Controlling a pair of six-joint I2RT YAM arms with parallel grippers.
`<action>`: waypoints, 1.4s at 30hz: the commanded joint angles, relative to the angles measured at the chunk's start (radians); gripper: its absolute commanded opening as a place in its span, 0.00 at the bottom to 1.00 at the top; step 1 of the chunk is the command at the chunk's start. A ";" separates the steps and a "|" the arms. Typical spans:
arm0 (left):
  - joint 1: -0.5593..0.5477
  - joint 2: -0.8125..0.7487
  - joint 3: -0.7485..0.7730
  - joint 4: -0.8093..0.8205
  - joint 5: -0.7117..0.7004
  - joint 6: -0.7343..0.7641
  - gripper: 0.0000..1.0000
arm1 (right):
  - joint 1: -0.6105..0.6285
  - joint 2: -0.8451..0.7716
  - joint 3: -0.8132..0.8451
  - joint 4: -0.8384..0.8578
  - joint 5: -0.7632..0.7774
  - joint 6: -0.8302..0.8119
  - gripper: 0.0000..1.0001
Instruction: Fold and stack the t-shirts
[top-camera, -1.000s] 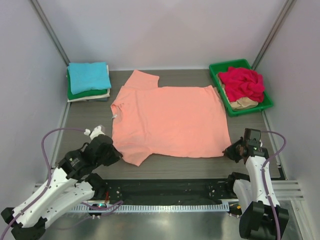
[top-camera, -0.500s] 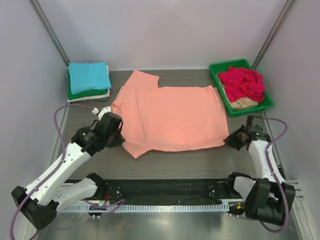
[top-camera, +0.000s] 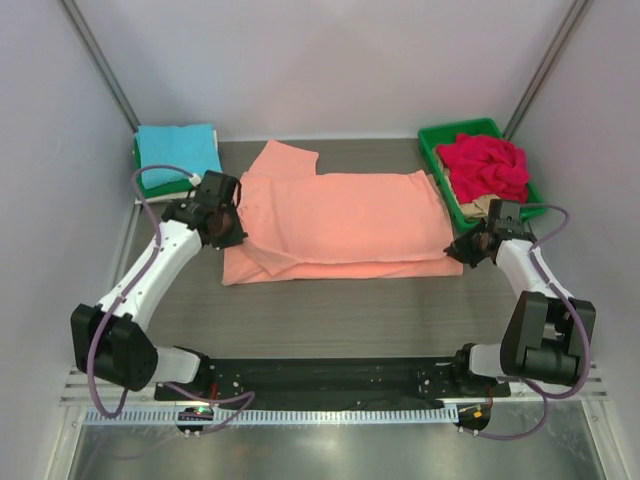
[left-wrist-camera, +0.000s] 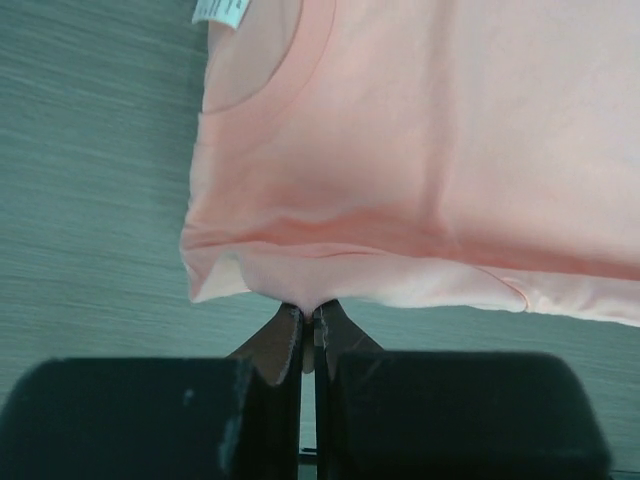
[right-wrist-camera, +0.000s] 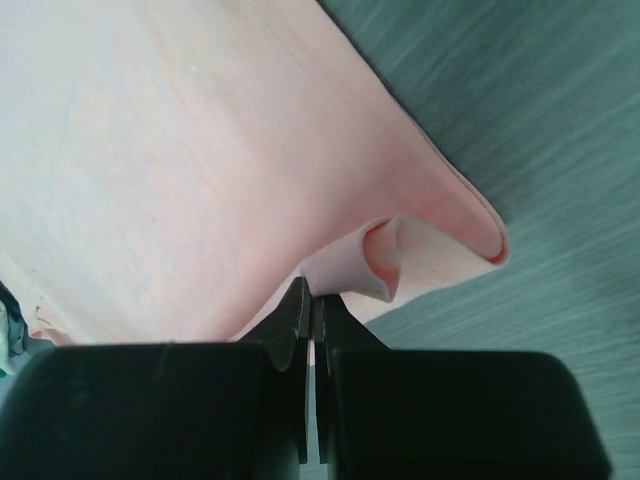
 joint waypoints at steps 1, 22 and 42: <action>0.050 0.077 0.108 0.057 0.034 0.086 0.00 | 0.009 0.054 0.095 0.084 0.040 0.026 0.01; 0.176 0.345 0.341 -0.006 0.112 0.098 0.84 | 0.022 0.186 0.207 0.119 0.113 -0.020 0.96; 0.176 -0.159 -0.614 0.644 0.137 -0.307 0.77 | -0.015 0.042 -0.181 0.272 0.098 -0.030 0.84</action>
